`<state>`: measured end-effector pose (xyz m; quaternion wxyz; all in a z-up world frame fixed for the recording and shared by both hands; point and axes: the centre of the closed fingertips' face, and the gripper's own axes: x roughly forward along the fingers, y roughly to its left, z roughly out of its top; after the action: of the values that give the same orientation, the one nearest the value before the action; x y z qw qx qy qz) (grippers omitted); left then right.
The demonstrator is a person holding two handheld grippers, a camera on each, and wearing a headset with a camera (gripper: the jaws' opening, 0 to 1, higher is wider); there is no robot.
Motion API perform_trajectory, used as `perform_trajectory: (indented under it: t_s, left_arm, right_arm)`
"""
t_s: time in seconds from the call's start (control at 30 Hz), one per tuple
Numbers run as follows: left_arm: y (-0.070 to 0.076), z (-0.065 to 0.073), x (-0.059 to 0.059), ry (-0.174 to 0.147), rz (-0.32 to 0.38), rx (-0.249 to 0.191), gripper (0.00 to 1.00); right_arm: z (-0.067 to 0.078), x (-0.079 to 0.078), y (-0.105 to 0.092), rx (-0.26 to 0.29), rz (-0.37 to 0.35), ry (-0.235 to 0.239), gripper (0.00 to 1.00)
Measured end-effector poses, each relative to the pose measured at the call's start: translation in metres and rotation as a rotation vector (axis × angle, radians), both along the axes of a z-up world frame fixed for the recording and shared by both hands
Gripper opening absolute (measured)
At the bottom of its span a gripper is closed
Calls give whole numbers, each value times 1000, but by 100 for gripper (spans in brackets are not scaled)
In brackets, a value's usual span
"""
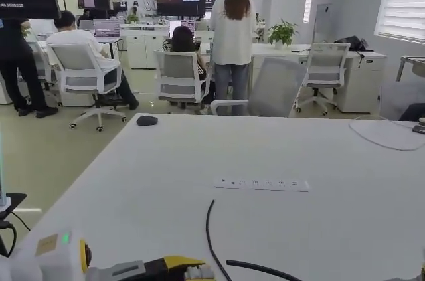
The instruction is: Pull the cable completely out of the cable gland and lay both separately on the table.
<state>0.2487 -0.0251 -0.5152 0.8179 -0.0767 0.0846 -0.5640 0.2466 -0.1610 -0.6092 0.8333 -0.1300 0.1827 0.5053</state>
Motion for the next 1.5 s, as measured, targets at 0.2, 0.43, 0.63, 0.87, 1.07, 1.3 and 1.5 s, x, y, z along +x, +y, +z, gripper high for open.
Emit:
perform_trajectory:
  t_s: [0.2, 0.43, 0.63, 0.87, 1.07, 1.3, 1.5]
  left_arm:
    - [-1, -3, -1, -2, 0, 17, 17]
    - [1, -4, 2, 3, 15, 17, 17]
    - [4, -4, 6, 13, 31, 8, 17]
    - [3, -11, 7, 28, 40, 30, 17]
    - [2, -15, 7, 42, 39, 45, 17]
    - [1, -24, 9, 74, 28, 63, 17]
    - [-1, -31, 11, 109, 16, 78, 17]
  right_arm:
    - [-33, 9, 4, -16, -29, 71, 5]
    - [-64, 13, 10, -35, -34, 140, 6]
    - [-91, 15, 15, -67, -30, 193, 7]
    - [-119, 15, 15, -110, -49, 255, 10]
    - [-131, 9, 18, -127, -45, 283, 11]
    - [-128, 10, 19, -90, -72, 298, 14]
    - [-109, 16, 16, -23, -120, 283, 13]
